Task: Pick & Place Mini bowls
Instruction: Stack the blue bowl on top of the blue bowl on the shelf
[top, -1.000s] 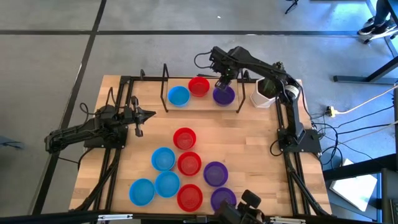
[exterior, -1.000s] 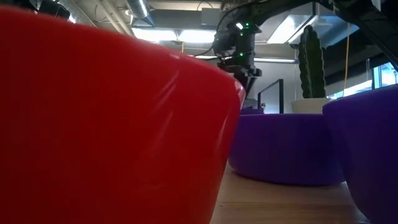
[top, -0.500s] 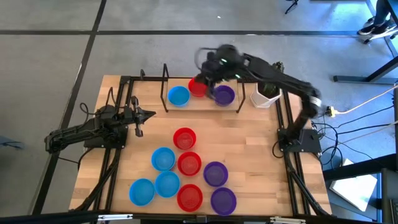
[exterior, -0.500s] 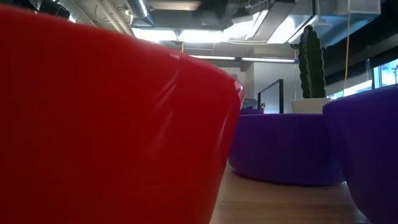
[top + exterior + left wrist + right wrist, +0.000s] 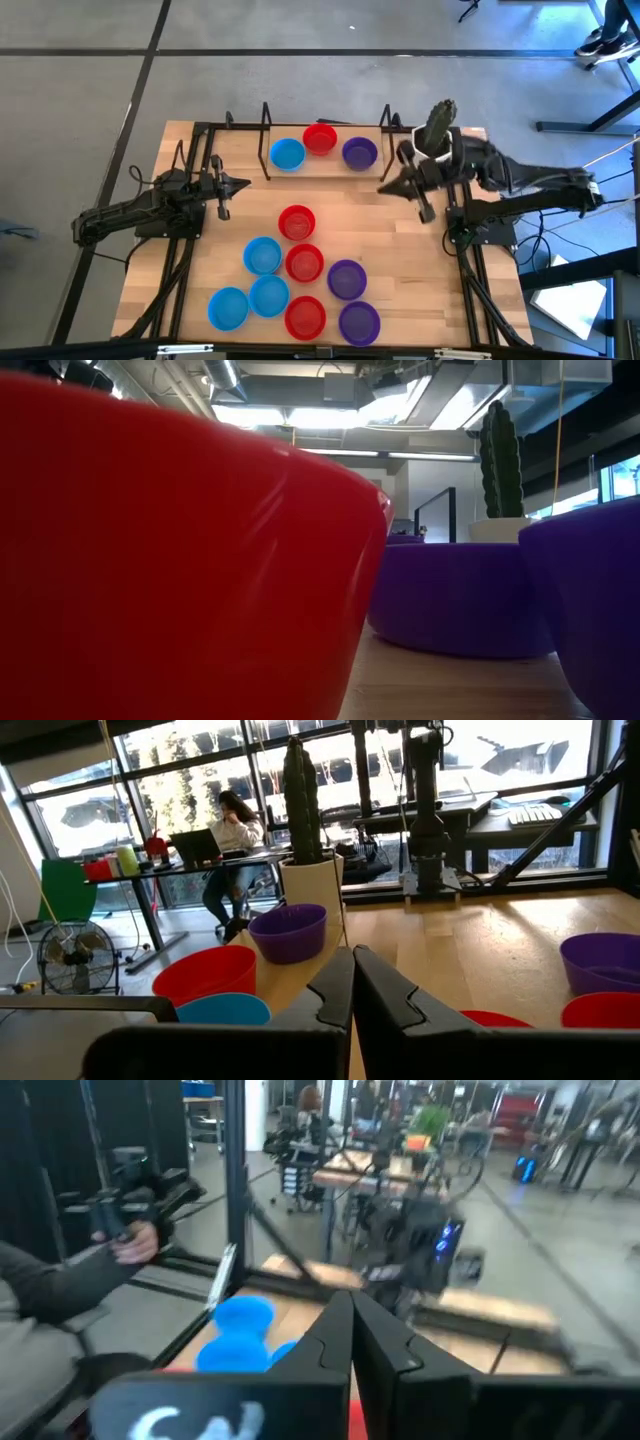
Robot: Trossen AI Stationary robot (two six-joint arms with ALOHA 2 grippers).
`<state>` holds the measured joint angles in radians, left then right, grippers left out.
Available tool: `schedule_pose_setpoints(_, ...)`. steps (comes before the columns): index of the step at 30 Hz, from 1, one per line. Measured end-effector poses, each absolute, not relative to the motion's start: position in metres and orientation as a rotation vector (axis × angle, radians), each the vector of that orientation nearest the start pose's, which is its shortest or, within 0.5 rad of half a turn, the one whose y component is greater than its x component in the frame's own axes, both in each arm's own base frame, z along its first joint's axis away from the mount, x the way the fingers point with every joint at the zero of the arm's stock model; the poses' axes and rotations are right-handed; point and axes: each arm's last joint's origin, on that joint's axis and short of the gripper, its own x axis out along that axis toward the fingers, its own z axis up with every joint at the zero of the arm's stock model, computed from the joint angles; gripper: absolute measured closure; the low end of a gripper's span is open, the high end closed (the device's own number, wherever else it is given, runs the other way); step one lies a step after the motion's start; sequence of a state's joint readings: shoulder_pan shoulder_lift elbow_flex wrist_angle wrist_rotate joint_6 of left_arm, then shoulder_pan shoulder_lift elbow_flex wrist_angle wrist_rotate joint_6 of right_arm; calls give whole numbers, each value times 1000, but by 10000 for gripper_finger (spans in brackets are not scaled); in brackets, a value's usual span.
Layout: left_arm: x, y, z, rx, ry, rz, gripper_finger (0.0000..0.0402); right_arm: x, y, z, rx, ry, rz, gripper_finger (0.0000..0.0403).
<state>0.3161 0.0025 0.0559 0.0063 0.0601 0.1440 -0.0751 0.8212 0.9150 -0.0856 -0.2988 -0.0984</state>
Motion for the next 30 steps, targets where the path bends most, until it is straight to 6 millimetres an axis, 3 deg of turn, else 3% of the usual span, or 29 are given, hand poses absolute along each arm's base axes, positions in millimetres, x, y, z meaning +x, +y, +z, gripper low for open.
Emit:
schedule_pose_setpoints(7, 90, 28, 183, 155, -41, 260, 397, 153, 1, 310, -52, -70, 259, 400)
schedule_pose_setpoints(11, 90, 28, 183, 154, -41, 259, 400, 145, 5, 279, -88, -80, 276, 395)
schedule_pose_setpoints(16, 90, 27, 183, 143, -46, 254, 395, 136, 6, 249, -142, -233, 270, 399)
schedule_pose_setpoints(21, 90, 27, 184, 132, -51, 240, 395, 130, 4, 229, -148, -299, 206, 396)
schedule_pose_setpoints(30, 90, 27, 184, 130, -51, 240, 399, 132, 3, 220, -110, -212, 186, 394)
